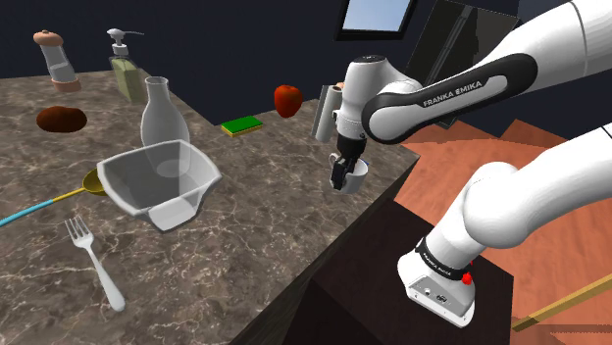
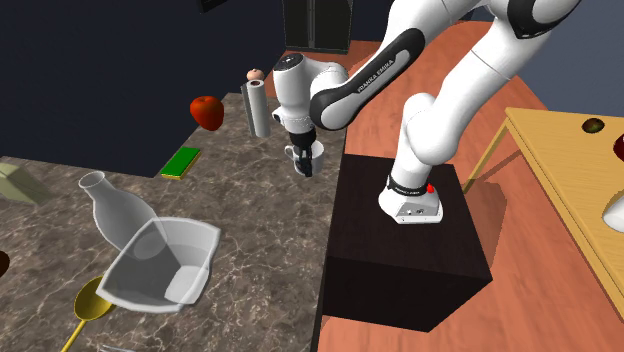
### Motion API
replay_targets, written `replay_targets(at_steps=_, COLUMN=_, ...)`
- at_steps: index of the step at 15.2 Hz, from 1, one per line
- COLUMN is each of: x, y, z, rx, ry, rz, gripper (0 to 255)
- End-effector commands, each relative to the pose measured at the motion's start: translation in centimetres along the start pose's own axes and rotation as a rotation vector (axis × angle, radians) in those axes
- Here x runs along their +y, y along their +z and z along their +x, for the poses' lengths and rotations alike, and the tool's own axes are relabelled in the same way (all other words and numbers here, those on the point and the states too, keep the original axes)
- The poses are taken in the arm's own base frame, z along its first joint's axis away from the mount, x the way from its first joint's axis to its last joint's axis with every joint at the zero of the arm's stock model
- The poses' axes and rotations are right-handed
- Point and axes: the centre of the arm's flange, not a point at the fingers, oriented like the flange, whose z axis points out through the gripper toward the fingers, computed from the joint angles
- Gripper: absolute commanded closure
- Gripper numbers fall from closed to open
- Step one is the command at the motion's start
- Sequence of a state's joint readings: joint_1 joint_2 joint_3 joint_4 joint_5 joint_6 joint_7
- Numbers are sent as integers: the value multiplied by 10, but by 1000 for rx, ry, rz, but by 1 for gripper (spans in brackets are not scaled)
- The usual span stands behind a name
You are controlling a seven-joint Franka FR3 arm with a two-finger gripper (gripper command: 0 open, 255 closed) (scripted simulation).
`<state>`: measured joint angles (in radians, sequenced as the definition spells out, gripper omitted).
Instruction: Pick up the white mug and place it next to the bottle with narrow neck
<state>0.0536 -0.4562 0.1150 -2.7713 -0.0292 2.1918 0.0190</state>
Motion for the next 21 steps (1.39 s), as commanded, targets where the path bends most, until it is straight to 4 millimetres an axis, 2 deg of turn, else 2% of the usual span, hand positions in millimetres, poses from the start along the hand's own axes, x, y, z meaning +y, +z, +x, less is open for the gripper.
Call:
replay_targets(at_steps=1, x=0, y=0, z=0, rx=0, ry=0, rz=0, gripper=0)
replay_targets(at_steps=3, x=0, y=0, z=0, rx=0, ry=0, rz=0, gripper=0)
replay_targets(at_steps=4, x=0, y=0, z=0, rx=0, ry=0, rz=0, gripper=255)
replay_targets(at_steps=13, x=0, y=0, z=0, rx=0, ry=0, rz=0, gripper=255)
replay_targets(at_steps=21, x=3, y=-42, z=-5, rx=0, ry=0, rz=0, gripper=255)
